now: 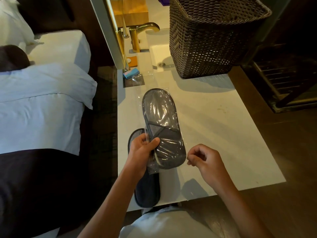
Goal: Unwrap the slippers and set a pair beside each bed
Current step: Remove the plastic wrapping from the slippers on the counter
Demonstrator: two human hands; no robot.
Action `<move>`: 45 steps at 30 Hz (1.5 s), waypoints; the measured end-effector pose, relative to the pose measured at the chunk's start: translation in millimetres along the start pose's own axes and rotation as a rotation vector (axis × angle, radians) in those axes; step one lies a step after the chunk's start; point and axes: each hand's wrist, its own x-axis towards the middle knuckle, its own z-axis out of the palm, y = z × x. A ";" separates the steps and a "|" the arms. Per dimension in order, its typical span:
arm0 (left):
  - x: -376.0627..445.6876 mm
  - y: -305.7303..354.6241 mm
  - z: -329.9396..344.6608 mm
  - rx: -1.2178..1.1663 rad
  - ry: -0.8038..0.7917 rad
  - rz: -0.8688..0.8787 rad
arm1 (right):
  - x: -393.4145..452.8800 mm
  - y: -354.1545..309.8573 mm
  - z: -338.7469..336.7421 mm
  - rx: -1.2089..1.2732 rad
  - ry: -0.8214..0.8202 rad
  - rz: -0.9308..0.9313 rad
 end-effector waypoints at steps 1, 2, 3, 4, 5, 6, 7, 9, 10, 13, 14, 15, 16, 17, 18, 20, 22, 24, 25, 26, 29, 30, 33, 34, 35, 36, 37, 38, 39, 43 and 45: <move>0.2 0.2 0.5 -0.014 0.017 -0.002 | -1.6 -0.7 -0.2 -0.024 0.002 -0.027; 1.4 0.0 0.1 -0.034 0.049 -0.004 | -3.5 -1.2 -0.9 -0.042 0.001 -0.067; 2.8 0.8 -0.8 -0.058 0.091 -0.010 | -5.8 -1.1 -2.2 -0.045 -0.004 -0.112; 4.5 2.0 -2.6 -0.080 0.134 -0.022 | -8.2 -0.4 -4.2 -0.040 -0.010 -0.149; 5.8 3.8 -4.4 -0.093 0.162 -0.037 | -10.7 0.4 -6.6 -0.038 -0.013 -0.173; 6.8 4.9 -5.9 -0.102 0.170 -0.048 | -13.1 0.9 -8.6 -0.038 -0.009 -0.186; 7.3 5.7 -6.5 -0.106 0.166 -0.055 | -15.5 1.5 -10.1 -0.033 0.003 -0.190; 6.9 6.2 -4.8 -0.109 0.158 -0.050 | -19.2 -0.1 -11.6 -0.003 0.049 -0.209; 6.8 5.8 -3.1 -0.107 0.158 -0.042 | -20.0 -2.7 -11.6 0.001 0.077 -0.237; 6.7 3.8 4.0 -0.102 0.150 -0.023 | -19.1 -13.9 -7.3 -0.147 0.128 -0.408; 7.0 2.9 5.9 -0.102 0.147 -0.023 | -17.3 -16.4 -3.6 -0.250 0.114 -0.473; 7.0 2.5 7.6 -0.098 0.145 -0.029 | -14.7 -17.4 1.3 -0.359 0.084 -0.516; 7.2 2.3 8.9 -0.091 0.143 -0.036 | -12.0 -16.4 7.0 -0.458 0.052 -0.537; 7.5 2.5 9.6 -0.086 0.145 -0.041 | -9.4 -14.1 13.0 -0.530 0.029 -0.546; 7.8 2.8 10.0 -0.083 0.152 -0.043 | -7.5 -11.5 18.2 -0.577 0.011 -0.553; 9.0 4.0 8.8 -0.088 0.179 -0.040 | -5.9 -7.1 22.5 -0.640 -0.043 -0.589; 9.9 5.6 5.9 -0.103 0.200 -0.032 | -8.1 -4.3 21.1 -0.686 -0.135 -0.586; 10.5 6.3 2.6 -0.125 0.215 -0.033 | -11.9 -2.8 20.0 -0.703 -0.219 -0.514; 10.4 6.6 1.5 -0.137 0.220 -0.035 | -13.8 -3.7 20.3 -0.666 -0.229 -0.449; 10.1 6.6 0.7 -0.145 0.222 -0.037 | -15.3 -6.0 21.5 -0.587 -0.206 -0.365; 8.4 6.1 1.6 -0.148 0.200 -0.033 | -14.6 -14.5 26.6 -0.193 -0.078 -0.029; 7.2 5.7 3.2 -0.144 0.186 -0.027 | -13.4 -17.2 28.3 -0.043 -0.070 0.082; 4.7 3.1 8.8 -0.126 0.144 -0.018 | -9.1 -22.7 34.1 0.191 -0.042 0.289; 4.0 2.4 10.6 -0.124 0.126 -0.016 | -7.7 -24.1 36.7 0.226 -0.017 0.331; 3.5 1.6 11.9 -0.122 0.106 -0.011 | -6.1 -25.2 38.8 0.266 0.017 0.365; 3.5 0.5 12.8 -0.120 0.085 -0.002 | -4.7 -25.8 41.0 0.309 0.055 0.387; 3.4 -0.2 13.7 -0.115 0.064 0.008 | -3.8 -26.0 42.5 0.344 0.093 0.397; 3.6 -1.1 14.5 -0.110 0.050 0.017 | -3.5 -26.0 43.7 0.362 0.127 0.399; 4.4 -1.8 15.6 -0.106 0.047 0.023 | -3.5 -26.1 44.4 0.362 0.153 0.401; 15.4 -2.1 16.9 -0.179 0.129 -0.037 | -6.8 -22.6 42.8 0.342 0.172 0.418; 23.8 -0.3 16.2 -0.238 0.158 -0.077 | -10.1 -19.4 39.3 0.326 0.172 0.428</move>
